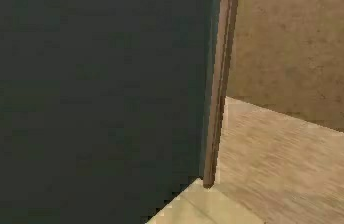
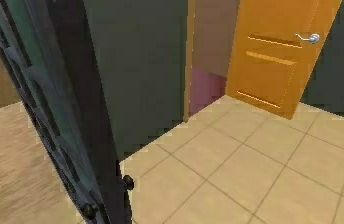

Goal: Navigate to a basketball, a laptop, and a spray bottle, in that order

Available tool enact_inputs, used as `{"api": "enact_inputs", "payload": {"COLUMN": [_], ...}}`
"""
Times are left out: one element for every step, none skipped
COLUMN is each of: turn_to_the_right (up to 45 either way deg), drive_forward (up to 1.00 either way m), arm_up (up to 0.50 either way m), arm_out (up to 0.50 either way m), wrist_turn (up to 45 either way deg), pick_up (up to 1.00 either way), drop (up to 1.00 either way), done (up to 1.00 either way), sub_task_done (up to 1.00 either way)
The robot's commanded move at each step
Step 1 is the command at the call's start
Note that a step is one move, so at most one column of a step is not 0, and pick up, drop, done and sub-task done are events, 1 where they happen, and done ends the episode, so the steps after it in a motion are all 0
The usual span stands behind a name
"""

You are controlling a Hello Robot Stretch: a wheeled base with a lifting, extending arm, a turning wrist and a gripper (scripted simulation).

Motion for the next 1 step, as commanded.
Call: {"api": "enact_inputs", "payload": {"turn_to_the_right": [18.0], "drive_forward": [0.00], "arm_up": [0.00], "arm_out": [0.00], "wrist_turn": [0.0], "pick_up": [0.00], "drop": [0.00], "done": [0.00], "sub_task_done": [0.00]}}
